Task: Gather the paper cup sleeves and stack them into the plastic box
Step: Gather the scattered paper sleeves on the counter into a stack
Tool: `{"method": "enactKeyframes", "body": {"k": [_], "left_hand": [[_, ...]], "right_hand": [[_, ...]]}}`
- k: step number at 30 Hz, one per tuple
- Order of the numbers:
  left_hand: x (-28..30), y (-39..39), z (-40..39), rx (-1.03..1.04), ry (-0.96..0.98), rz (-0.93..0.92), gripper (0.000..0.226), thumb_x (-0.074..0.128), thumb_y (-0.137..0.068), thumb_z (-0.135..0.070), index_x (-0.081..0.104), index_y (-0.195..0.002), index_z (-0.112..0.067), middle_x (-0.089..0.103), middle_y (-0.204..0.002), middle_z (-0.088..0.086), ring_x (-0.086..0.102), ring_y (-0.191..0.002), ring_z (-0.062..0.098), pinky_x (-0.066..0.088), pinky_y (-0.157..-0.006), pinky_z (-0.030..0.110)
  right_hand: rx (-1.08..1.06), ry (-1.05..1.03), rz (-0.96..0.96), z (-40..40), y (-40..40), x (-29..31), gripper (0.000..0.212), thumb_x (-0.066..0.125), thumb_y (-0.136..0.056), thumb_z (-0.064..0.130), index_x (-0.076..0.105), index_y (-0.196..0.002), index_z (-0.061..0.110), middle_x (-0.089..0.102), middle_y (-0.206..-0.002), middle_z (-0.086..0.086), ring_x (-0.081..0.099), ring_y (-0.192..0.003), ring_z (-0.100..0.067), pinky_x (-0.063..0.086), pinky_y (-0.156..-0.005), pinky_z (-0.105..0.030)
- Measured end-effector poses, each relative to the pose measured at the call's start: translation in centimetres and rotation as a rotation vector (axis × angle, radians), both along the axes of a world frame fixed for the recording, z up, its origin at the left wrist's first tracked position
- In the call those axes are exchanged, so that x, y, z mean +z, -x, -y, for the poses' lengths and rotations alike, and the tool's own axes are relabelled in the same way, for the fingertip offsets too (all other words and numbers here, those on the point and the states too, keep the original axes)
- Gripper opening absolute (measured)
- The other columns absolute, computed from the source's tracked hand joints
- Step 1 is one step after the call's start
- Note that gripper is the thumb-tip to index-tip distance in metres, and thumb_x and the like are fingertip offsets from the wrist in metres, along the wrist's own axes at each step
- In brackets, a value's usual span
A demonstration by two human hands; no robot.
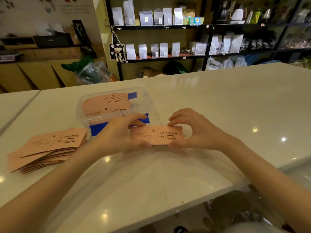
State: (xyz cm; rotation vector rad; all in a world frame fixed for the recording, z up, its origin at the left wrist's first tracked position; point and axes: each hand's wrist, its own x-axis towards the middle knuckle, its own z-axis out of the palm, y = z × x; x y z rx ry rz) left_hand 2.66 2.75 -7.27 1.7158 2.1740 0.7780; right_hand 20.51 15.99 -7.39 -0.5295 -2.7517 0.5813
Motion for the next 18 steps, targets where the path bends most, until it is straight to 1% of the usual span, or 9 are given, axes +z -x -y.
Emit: {"method": "enactKeyframes", "body": {"k": [1,4,6,8,10,12,13,15,18], "left_hand": [[0.5,0.3,0.6,0.016,-0.026,-0.003,0.075,0.077,-0.059,-0.039,0.041,-0.125,-0.033,0.057,-0.113,-0.016,0.048,-0.110,0.007,0.043,-0.092,0.025],[1.6,1.4,2.4,0.063,-0.113,-0.045,0.073,0.077,-0.059,-0.040,0.044,-0.123,-0.033,0.048,-0.104,-0.027,0.043,-0.106,0.001,0.039,-0.085,0.017],[2.3,2.2,3.6,0.100,-0.158,-0.064,0.072,0.077,-0.057,-0.041,0.046,-0.122,-0.036,0.045,-0.101,-0.033,0.042,-0.104,0.000,0.040,-0.085,0.016],[2.9,3.1,5.0,0.142,-0.199,-0.074,0.072,0.079,-0.056,-0.036,0.046,-0.120,-0.036,0.051,-0.104,-0.027,0.044,-0.103,0.003,0.039,-0.084,0.015],[3.6,4.0,6.5,0.177,-0.230,-0.068,0.072,0.078,-0.054,-0.037,0.046,-0.119,-0.037,0.055,-0.103,-0.022,0.048,-0.098,0.001,0.037,-0.078,0.009],[4.2,4.8,8.0,0.213,-0.237,-0.074,0.072,0.073,-0.050,-0.045,0.045,-0.116,-0.041,0.052,-0.097,-0.030,0.050,-0.089,-0.007,0.036,-0.074,0.007],[4.4,5.4,8.7,0.237,-0.230,-0.076,0.072,0.072,-0.050,-0.047,0.044,-0.115,-0.042,0.049,-0.095,-0.033,0.047,-0.086,-0.012,0.036,-0.072,0.006],[4.7,6.4,10.0,0.283,-0.214,-0.068,0.071,0.072,-0.050,-0.047,0.042,-0.114,-0.044,0.048,-0.094,-0.036,0.043,-0.083,-0.016,0.035,-0.071,0.005],[4.9,7.8,12.0,0.330,-0.201,-0.080,0.073,0.069,-0.046,-0.051,0.043,-0.113,-0.042,0.047,-0.095,-0.036,0.043,-0.085,-0.015,0.032,-0.075,0.006]], "right_hand": [[0.016,0.016,0.000,0.2,0.4,0.4,0.053,0.073,-0.067,0.043,0.059,-0.113,0.022,0.053,-0.126,0.006,0.037,-0.118,-0.007,0.030,-0.098,-0.019],[0.057,0.023,-0.007,0.9,2.3,1.5,0.052,0.071,-0.068,0.044,0.056,-0.115,0.026,0.052,-0.127,0.008,0.037,-0.116,-0.007,0.032,-0.097,-0.020],[0.085,-0.001,-0.022,1.5,3.8,2.1,0.052,0.071,-0.068,0.045,0.056,-0.115,0.027,0.053,-0.126,0.008,0.038,-0.115,-0.008,0.032,-0.098,-0.021],[0.127,-0.036,-0.060,2.1,5.4,2.5,0.053,0.070,-0.066,0.049,0.057,-0.114,0.027,0.054,-0.125,0.008,0.037,-0.112,-0.006,0.032,-0.097,-0.020],[0.176,-0.084,-0.108,2.7,6.9,3.0,0.057,0.066,-0.064,0.053,0.058,-0.113,0.026,0.056,-0.123,0.007,0.035,-0.107,0.000,0.031,-0.092,-0.014],[0.222,-0.118,-0.133,3.4,8.5,3.5,0.058,0.067,-0.065,0.053,0.058,-0.114,0.024,0.057,-0.123,0.006,0.032,-0.104,0.004,0.028,-0.087,-0.009],[0.244,-0.131,-0.137,3.9,9.3,3.7,0.057,0.068,-0.066,0.052,0.058,-0.114,0.024,0.057,-0.123,0.005,0.033,-0.104,0.003,0.028,-0.087,-0.008],[0.286,-0.147,-0.144,4.8,10.8,4.1,0.055,0.068,-0.068,0.050,0.059,-0.114,0.022,0.058,-0.122,0.004,0.038,-0.107,-0.002,0.029,-0.087,-0.010],[0.352,-0.153,-0.148,6.4,12.9,4.4,0.057,0.063,-0.067,0.054,0.060,-0.113,0.021,0.059,-0.120,0.004,0.040,-0.110,-0.007,0.031,-0.091,-0.017]]}}
